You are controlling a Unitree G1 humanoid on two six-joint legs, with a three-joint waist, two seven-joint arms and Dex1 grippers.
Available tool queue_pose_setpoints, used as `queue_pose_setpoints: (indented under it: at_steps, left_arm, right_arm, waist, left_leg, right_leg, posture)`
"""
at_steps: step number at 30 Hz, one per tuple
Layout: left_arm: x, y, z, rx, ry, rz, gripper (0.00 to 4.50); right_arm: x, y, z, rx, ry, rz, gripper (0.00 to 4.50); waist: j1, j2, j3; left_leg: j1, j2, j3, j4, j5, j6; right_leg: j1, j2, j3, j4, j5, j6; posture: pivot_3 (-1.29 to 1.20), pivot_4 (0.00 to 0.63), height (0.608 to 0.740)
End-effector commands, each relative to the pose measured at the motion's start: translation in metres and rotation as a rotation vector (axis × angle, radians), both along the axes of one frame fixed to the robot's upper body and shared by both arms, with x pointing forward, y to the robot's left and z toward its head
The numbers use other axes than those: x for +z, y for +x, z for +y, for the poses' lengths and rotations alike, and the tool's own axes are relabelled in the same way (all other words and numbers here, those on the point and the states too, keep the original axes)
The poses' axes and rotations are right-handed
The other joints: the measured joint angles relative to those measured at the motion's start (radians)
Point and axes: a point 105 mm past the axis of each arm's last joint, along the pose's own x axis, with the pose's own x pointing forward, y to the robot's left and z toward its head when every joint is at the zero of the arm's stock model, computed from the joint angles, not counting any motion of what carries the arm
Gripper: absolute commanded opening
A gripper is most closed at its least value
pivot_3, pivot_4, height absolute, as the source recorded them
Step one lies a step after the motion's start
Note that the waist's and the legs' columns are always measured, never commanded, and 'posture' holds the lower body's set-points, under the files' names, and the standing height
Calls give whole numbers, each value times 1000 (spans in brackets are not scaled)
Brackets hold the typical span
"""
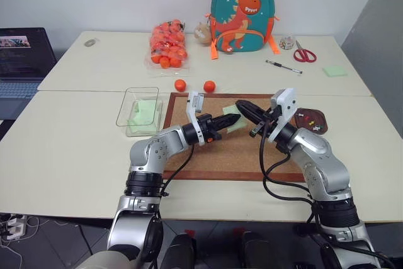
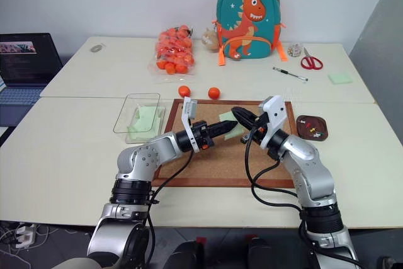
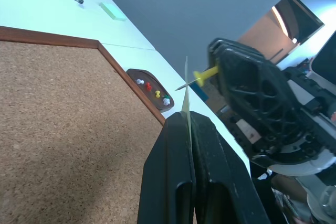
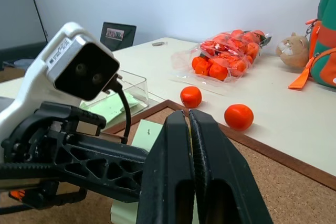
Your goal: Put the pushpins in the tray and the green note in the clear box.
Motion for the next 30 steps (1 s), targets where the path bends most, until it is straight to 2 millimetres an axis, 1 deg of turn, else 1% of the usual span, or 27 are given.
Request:
queue_pose_setpoints:
  at_steps: [1, 9, 12, 16, 19, 22, 27, 30]
  left_arm:
    - [12, -2, 1, 2, -38, -27, 36]
    - [12, -2, 1, 3, -36, -23, 36]
    - [11, -2, 1, 7, -33, -23, 36]
    - [11, -2, 2, 15, -29, -26, 36]
    - [10, -2, 3, 16, -14, -36, 36]
    - [8, -3, 3, 12, 3, -46, 36]
    - [7, -3, 3, 13, 19, -58, 36]
    - [6, -3, 3, 15, 25, -65, 36]
  right_arm:
    - [18, -7, -4, -6, 55, -44, 0]
    - [23, -10, -7, -31, 110, -27, 0]
    - [26, -8, -22, -93, 95, -42, 0]
    - [25, -1, -53, -215, 28, -56, 0]
    - [11, 9, -84, -335, -118, -53, 0]
    - [-1, 23, -114, -457, -200, -23, 0]
    - [-20, 46, -152, -605, -313, 45, 0]
    - [-29, 57, -171, -674, -313, 107, 0]
  waist:
    - [0, 0, 0]
    - [0, 0, 0]
    - [0, 0, 0]
    - [1, 0, 0]
    - [1, 0, 0]
    - [1, 0, 0]
    - [-3, 0, 0]
    - [-2, 0, 0]
  left_leg:
    - [0, 0, 0, 0, 0, 0]
    - [0, 0, 0, 0, 0, 0]
    - [0, 0, 0, 0, 0, 0]
    - [0, 0, 0, 0, 0, 0]
    - [0, -1, 1, 0, 0, 0]
    - [0, -1, 1, 0, 0, 0]
    - [0, -1, 2, 0, 0, 0]
    - [1, -1, 3, 0, 0, 0]
  right_leg:
    - [0, 0, 0, 0, 0, 0]
    - [0, 0, 0, 0, 0, 0]
    - [0, 0, 0, 0, 0, 0]
    - [0, 0, 0, 0, 0, 0]
    - [0, 0, 0, 0, 0, 0]
    - [0, 0, 0, 0, 0, 0]
    - [0, 0, 2, 0, 0, 0]
    - [0, 0, 2, 0, 0, 0]
  posture:
    - [0, 150, 740]
    - [0, 150, 740]
    - [0, 150, 740]
    - [0, 150, 740]
    - [0, 150, 740]
    - [0, 150, 740]
    - [0, 150, 740]
    - [0, 150, 740]
